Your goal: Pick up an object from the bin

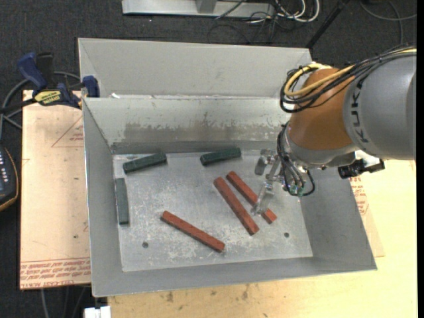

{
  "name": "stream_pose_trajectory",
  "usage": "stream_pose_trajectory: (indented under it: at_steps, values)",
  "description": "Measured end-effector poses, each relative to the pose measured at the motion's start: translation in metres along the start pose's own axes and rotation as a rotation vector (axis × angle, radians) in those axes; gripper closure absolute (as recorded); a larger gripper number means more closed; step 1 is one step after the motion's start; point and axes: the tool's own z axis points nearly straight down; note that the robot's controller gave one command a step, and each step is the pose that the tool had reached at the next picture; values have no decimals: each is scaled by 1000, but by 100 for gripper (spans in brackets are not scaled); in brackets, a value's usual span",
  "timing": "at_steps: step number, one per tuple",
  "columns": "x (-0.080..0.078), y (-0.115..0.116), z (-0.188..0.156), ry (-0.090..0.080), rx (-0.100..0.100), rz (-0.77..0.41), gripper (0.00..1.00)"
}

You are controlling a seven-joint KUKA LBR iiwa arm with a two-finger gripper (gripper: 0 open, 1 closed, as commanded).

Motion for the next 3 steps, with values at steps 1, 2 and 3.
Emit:
stream_pose_trajectory:
  at_steps: [1, 2, 3]
  values:
    - [-1, -19, 62, 11, 2, 9, 0]
    - [-4, -18, 57, 2, 1, 5, 100]
    - [-12, -18, -113, -6, 1, -169, 100]
